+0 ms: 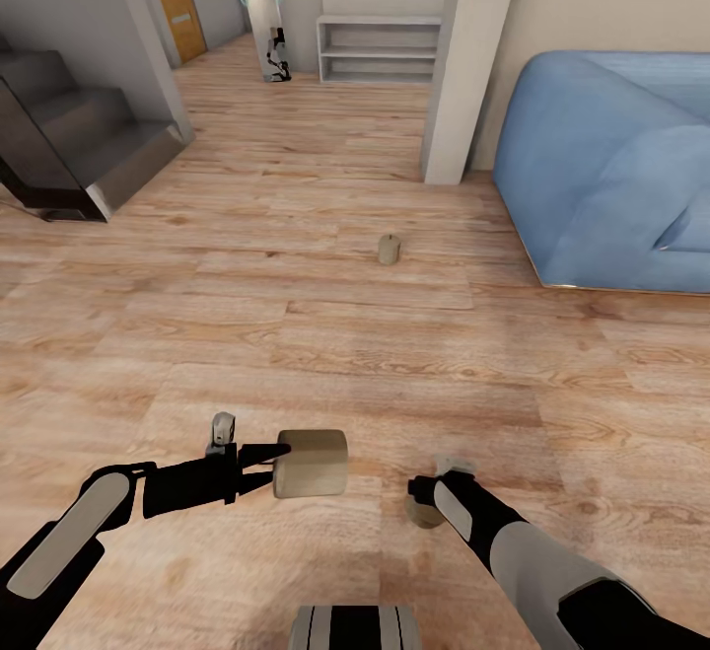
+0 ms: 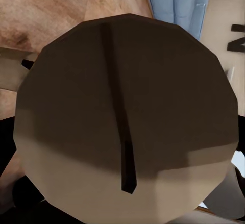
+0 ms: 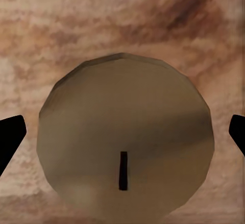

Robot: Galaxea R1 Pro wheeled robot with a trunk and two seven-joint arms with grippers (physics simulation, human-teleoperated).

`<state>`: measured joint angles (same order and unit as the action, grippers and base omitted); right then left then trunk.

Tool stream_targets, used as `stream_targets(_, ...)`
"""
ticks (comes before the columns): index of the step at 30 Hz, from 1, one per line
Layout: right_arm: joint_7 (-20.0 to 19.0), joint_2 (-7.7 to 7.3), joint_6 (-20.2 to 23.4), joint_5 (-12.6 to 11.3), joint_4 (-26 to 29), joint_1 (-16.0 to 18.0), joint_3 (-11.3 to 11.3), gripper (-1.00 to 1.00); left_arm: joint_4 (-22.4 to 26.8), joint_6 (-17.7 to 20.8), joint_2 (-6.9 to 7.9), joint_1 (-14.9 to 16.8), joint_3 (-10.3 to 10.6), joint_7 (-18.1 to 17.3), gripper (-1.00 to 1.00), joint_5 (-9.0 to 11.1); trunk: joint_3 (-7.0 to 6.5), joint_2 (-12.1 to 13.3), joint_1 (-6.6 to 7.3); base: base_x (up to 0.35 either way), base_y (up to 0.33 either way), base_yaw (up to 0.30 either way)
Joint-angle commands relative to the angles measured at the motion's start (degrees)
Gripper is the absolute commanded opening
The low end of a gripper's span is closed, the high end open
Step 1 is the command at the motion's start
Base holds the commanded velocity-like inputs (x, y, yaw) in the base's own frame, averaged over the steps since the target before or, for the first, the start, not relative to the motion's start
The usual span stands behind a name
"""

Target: Place each of the two pumpkins and all three candles from the living room inside a cabinet in the living room (use any cabinet), then make sure every cabinet is closed, and position the cauldron so it is next to a table in the living room.

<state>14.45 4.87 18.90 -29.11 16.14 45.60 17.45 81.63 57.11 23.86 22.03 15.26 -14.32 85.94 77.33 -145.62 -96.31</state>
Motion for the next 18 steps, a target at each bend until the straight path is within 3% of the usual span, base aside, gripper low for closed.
stream_targets(1,0.49,-0.03,0.26,-0.51,0.12,0.02,0.48,1.00,-0.02,0.02,0.04,0.04,0.05,-0.53,-1.00,-0.41,0.04,-0.02,0.01,0.000,0.000,0.000)
stream_targets(5,0.55,-0.03,0.26,-0.48,0.12,0.02,0.48,1.00,-0.05,0.02,0.04,0.05,0.06,-0.53,-1.00,-0.42,0.70,-0.06,-0.07,0.000,0.000,0.000)
stream_targets(15,0.49,-0.03,0.26,-0.43,0.12,0.02,0.48,1.00,-0.04,0.02,0.04,0.06,0.06,-0.53,-1.00,-0.42,0.70,-0.06,-0.07,0.000,0.000,0.000)
stream_targets(18,0.49,-0.03,0.26,-0.39,0.12,0.02,0.48,1.00,-0.02,0.02,0.04,0.08,0.07,-0.53,-1.00,-0.42,1.37,-0.10,-0.14,0.000,0.000,0.000)
